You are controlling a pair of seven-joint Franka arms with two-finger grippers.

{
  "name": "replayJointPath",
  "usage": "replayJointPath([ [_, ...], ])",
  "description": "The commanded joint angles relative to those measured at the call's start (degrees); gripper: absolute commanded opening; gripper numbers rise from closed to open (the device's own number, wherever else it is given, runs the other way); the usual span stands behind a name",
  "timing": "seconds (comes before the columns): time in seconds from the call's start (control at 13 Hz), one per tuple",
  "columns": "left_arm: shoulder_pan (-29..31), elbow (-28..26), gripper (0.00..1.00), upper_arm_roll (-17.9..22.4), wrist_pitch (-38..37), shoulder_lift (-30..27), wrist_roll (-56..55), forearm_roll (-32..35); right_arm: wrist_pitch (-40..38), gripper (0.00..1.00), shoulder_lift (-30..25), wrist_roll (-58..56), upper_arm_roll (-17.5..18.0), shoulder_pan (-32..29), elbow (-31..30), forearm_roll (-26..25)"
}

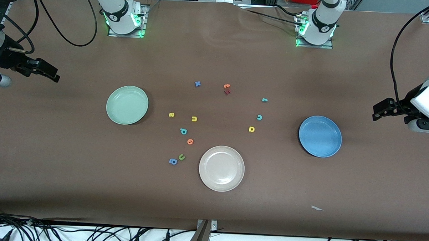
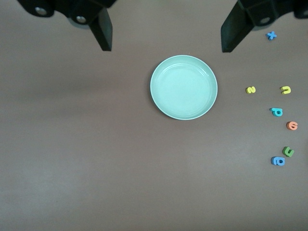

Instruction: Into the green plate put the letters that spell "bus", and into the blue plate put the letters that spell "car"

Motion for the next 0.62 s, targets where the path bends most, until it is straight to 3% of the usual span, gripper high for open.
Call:
replayJointPath([
  [0.0,0.06,-0.52,1.00,0.12,0.45,-0.68,1.58,-1.15,0.12,1.00,-1.00,-0.34,-0.02,0.09,-0.64,-0.05],
  [0.54,0.06,-0.52,1.00,0.12,0.54,-0.68,1.49,-1.15,0.12,1.00,-1.00,0.01,-0.02,0.09,-0.64,-0.05],
])
